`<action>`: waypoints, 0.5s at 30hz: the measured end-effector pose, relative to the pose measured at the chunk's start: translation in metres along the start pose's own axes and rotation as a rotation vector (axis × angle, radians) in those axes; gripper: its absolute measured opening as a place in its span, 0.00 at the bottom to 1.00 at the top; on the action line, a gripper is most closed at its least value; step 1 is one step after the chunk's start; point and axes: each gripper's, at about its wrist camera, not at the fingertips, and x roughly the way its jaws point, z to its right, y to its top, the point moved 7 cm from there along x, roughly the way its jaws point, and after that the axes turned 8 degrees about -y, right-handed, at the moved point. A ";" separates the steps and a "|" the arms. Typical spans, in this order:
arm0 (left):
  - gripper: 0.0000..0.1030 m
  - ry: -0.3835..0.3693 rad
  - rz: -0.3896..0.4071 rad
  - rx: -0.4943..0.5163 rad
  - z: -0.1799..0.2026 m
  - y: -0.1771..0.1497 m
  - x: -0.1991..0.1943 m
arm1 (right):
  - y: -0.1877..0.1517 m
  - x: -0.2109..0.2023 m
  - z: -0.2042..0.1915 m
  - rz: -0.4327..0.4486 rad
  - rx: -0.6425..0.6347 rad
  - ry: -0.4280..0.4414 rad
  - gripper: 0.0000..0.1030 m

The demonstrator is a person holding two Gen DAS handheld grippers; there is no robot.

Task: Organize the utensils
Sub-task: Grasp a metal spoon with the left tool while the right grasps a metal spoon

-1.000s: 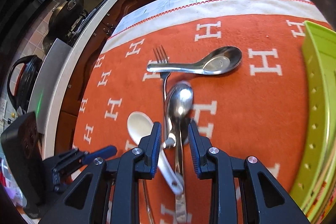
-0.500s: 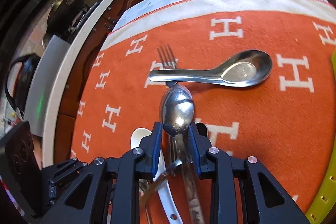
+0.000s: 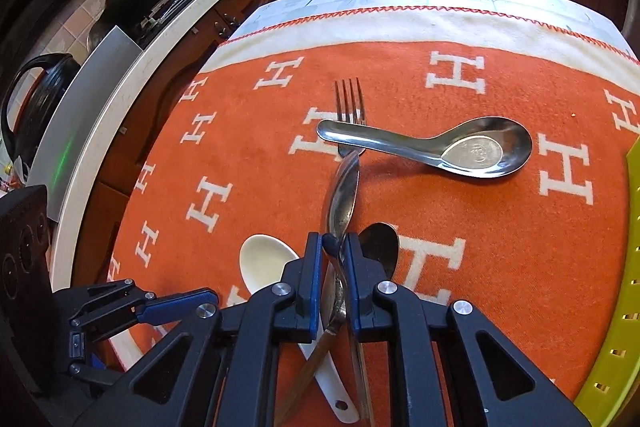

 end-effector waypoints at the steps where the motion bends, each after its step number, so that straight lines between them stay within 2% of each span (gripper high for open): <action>1: 0.39 0.000 0.001 0.003 0.001 0.000 -0.001 | -0.001 -0.001 0.000 0.001 0.004 0.005 0.10; 6: 0.39 -0.006 0.016 0.031 0.012 -0.001 -0.009 | -0.005 -0.023 0.003 0.054 -0.005 0.027 0.02; 15: 0.39 -0.017 0.037 0.096 0.037 0.007 -0.012 | -0.024 -0.080 0.033 0.144 0.074 0.077 0.02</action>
